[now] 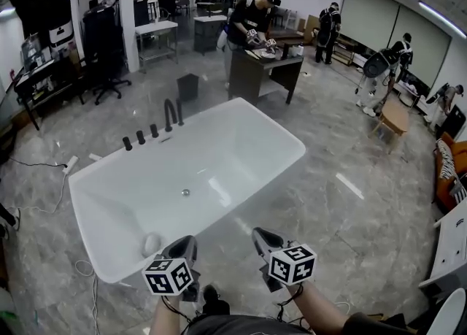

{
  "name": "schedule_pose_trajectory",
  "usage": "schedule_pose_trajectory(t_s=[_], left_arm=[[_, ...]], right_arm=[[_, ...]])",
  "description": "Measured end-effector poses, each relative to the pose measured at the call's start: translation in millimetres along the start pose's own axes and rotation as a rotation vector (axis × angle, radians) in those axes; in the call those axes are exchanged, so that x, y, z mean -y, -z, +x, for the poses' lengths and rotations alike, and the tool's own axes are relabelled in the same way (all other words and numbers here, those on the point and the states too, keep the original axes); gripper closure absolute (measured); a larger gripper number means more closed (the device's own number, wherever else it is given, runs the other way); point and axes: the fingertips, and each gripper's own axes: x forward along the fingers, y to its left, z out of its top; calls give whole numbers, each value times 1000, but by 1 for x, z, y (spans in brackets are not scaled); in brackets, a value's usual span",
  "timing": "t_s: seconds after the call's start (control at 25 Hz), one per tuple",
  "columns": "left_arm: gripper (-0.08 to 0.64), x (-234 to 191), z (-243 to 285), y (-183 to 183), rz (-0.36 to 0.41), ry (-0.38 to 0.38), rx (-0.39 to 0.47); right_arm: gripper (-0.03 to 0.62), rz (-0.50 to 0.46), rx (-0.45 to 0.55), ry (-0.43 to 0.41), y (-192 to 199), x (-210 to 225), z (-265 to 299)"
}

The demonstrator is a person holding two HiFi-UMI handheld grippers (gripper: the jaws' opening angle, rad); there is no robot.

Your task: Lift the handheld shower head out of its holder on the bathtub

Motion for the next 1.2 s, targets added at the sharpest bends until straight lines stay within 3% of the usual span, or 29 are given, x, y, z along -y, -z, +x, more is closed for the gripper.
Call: schedule_pose_trajectory(t_s=[0.52,1.04,1.2], left_arm=[[534,-66,82,-59,-15,46,-57],[534,-108,117,-80,-42,79,-80],[534,-115,123,-82,-39,63,-71]], right_arm=[[563,7,-49,62,-38,24,98],[563,4,-84,107,-45,31,146],[563,50,-32,83,-52,39,155]])
